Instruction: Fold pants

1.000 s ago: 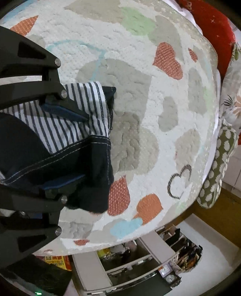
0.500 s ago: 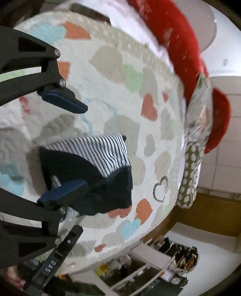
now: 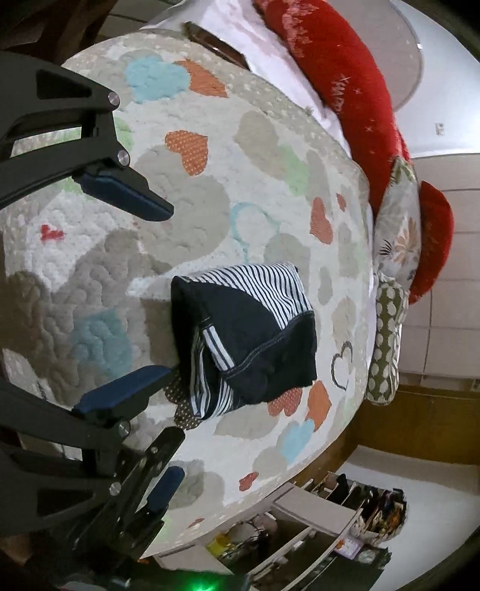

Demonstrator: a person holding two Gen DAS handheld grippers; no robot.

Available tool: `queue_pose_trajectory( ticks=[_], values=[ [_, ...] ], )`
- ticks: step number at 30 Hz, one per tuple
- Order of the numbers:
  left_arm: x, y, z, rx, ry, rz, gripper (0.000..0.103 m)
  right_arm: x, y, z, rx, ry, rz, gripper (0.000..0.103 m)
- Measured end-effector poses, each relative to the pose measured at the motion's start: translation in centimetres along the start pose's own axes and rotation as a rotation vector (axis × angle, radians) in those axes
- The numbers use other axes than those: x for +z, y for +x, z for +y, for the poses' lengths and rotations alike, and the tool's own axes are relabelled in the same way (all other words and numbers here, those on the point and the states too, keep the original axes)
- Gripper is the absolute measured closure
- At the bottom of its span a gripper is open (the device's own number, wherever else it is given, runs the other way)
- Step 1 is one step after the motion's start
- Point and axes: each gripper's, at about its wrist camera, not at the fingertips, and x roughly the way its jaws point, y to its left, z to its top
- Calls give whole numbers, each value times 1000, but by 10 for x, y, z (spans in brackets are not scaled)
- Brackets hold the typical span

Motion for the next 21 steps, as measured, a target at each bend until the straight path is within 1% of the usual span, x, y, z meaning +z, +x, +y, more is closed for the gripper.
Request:
queue_pose_trajectory(
  ticks=[6, 12, 21],
  values=[
    [-1, -5, -3, -14, 6, -17, 24, 1, 2, -1, -21, 11, 8, 39],
    [-3, 0, -7, -24, 18, 11, 24, -1, 0, 0, -30, 7, 10, 38],
    [-4, 6, -7, -31, 10, 42, 24, -2, 5, -3, -33, 26, 29, 37]
  ],
)
